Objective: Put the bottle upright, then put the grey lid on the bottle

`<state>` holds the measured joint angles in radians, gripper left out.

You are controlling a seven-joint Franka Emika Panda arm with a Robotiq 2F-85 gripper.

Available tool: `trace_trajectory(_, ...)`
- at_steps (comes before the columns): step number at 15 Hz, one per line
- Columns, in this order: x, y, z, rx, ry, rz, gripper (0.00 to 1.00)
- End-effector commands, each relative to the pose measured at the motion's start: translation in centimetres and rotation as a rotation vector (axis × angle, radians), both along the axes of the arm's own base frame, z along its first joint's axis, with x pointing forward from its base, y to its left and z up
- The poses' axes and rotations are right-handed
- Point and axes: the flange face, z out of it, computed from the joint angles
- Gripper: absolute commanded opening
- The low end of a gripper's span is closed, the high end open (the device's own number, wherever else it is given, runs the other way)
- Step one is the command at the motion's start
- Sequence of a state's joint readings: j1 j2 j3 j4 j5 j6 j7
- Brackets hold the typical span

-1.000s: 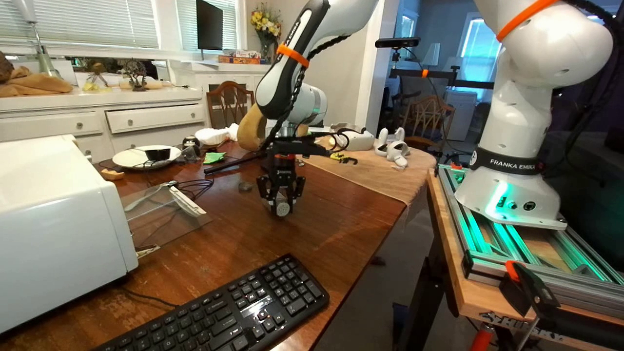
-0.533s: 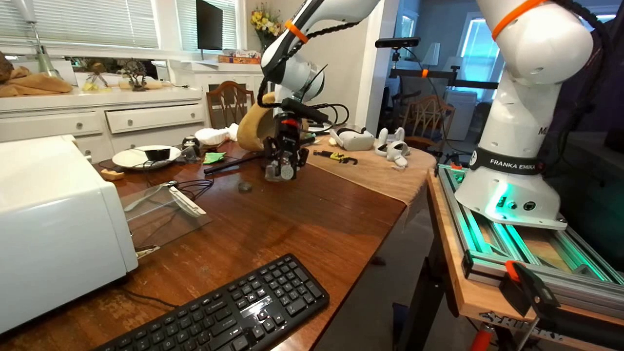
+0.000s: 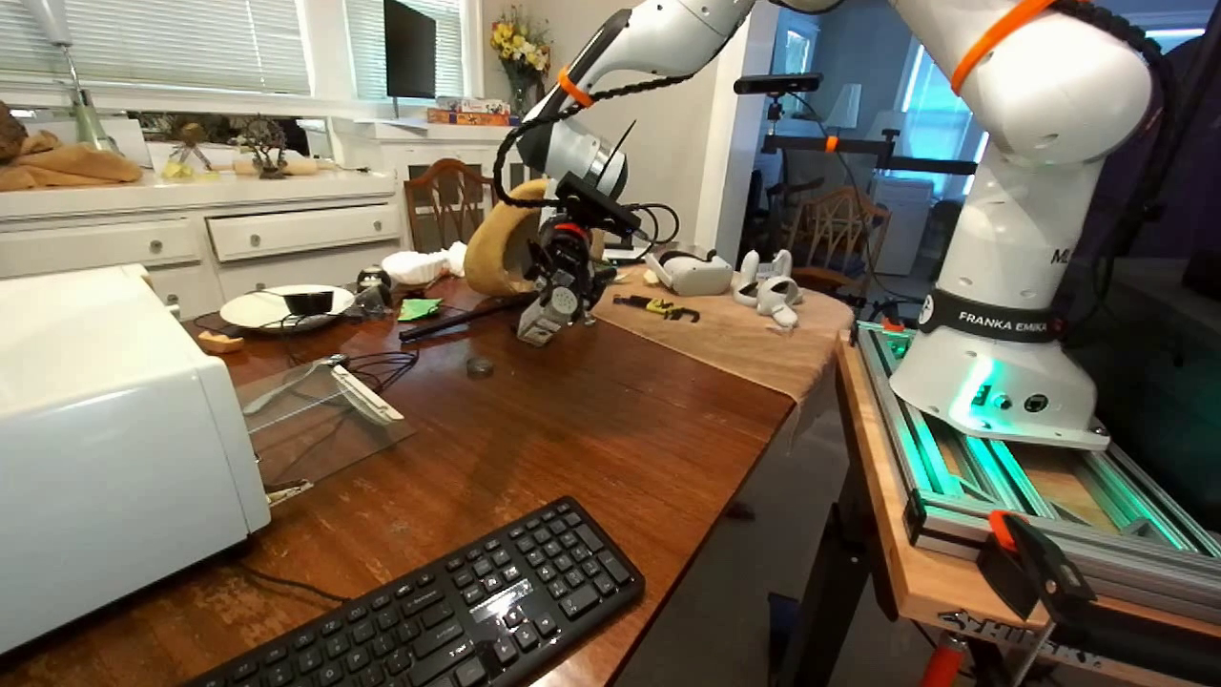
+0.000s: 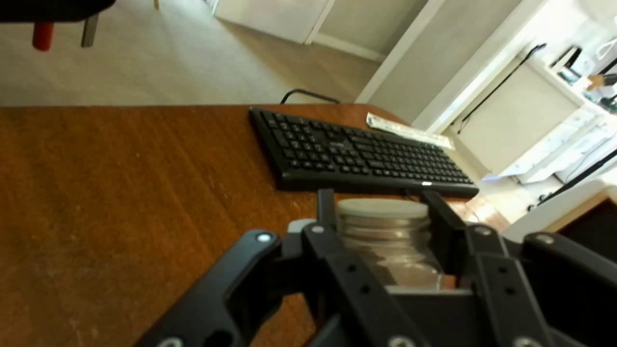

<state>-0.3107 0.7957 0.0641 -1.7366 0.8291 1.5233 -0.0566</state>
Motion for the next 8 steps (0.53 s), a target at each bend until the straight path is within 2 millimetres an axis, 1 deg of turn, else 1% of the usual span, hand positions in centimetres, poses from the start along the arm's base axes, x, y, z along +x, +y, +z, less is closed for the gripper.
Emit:
trace_trajectory(1, 0.4, 1.8, -2.2, 0.17, 0.1, 0.027, 0.23)
trace_trajectory(3, 0.0, 2.7, -3.3, 0.251, 0.174, 0.043, 0.23)
trace_trajectory(4, -0.4, 3.1, -4.2, 0.286, 0.218, 0.05, 0.23)
trace_trajectory(7, -1.4, 3.9, -6.0, 0.363, 0.362, 0.058, 0.23)
trace_trajectory(8, -1.6, 3.6, -4.8, 0.315, 0.284, 0.056, 0.23)
